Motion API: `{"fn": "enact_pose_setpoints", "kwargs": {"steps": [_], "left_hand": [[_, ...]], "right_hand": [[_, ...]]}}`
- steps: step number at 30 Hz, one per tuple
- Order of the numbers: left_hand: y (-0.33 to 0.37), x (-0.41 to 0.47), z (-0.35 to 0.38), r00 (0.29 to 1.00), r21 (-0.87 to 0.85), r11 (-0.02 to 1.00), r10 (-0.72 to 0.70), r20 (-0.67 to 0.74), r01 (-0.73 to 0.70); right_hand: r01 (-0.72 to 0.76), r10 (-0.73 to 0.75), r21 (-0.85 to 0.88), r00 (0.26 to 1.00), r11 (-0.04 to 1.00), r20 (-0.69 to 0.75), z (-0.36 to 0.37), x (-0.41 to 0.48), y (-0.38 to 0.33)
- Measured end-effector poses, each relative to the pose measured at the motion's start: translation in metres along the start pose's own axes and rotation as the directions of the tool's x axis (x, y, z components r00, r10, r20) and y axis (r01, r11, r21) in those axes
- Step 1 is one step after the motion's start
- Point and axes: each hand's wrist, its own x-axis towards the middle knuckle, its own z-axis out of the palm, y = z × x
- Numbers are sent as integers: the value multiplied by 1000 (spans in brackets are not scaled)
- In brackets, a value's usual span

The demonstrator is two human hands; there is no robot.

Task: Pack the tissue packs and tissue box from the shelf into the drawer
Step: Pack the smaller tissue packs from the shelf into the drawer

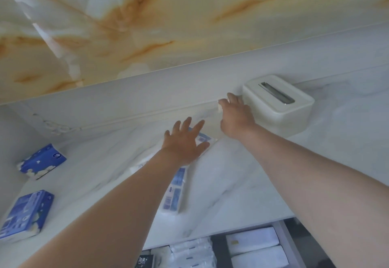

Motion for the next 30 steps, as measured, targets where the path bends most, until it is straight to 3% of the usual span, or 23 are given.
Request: {"fn": "enact_pose_setpoints", "kwargs": {"steps": [4, 9, 12, 14, 18, 24, 30], "left_hand": [[-5, 13, 15, 990, -24, 1000, 4, 143, -1], [-14, 11, 19, 1000, -58, 998, 14, 21, -13], [-16, 11, 11, 1000, -99, 995, 17, 24, -15], [-15, 10, 3, 999, -102, 994, 33, 13, -32], [-11, 2, -10, 983, -1, 995, 100, -153, -101], [-35, -38, -35, 919, -300, 948, -21, -394, -107], [-68, -116, -33, 898, -135, 983, 56, -435, -127]], "right_hand": [[-1, 18, -159, 994, 987, 107, 12, 10, 13], [23, -29, -298, 999, 954, -15, 15, 16, 17], [17, -15, -360, 1000, 933, 8, 14, 17, 16], [37, -26, -301, 999, 953, 39, 14, 13, 15], [74, -73, -1, 985, 997, 158, 11, 4, 7], [37, -75, 185, 976, 982, 203, -8, -17, -38], [2, -89, 415, 978, 910, 191, -36, -59, -98]]}}
